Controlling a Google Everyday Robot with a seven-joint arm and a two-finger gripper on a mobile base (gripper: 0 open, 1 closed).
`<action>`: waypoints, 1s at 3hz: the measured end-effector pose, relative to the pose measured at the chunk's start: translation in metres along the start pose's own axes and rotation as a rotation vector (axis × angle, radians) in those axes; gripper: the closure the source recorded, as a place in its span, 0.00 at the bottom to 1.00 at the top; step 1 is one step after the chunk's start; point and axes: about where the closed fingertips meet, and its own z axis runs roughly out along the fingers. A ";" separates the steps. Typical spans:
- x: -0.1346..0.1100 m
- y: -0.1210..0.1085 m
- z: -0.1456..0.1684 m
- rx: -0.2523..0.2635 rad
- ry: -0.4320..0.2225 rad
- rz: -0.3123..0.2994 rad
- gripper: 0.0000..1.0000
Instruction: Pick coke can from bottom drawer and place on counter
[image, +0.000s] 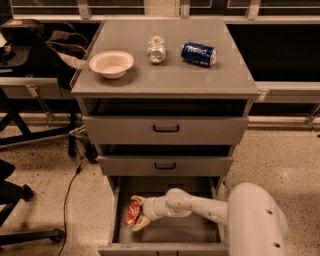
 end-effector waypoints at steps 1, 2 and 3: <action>-0.024 0.008 -0.022 0.045 -0.048 -0.042 1.00; -0.057 0.011 -0.041 0.051 -0.099 -0.104 1.00; -0.057 0.011 -0.041 0.051 -0.099 -0.104 1.00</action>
Offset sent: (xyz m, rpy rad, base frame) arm -0.0411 0.0029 0.1009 0.1316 -0.1626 0.0970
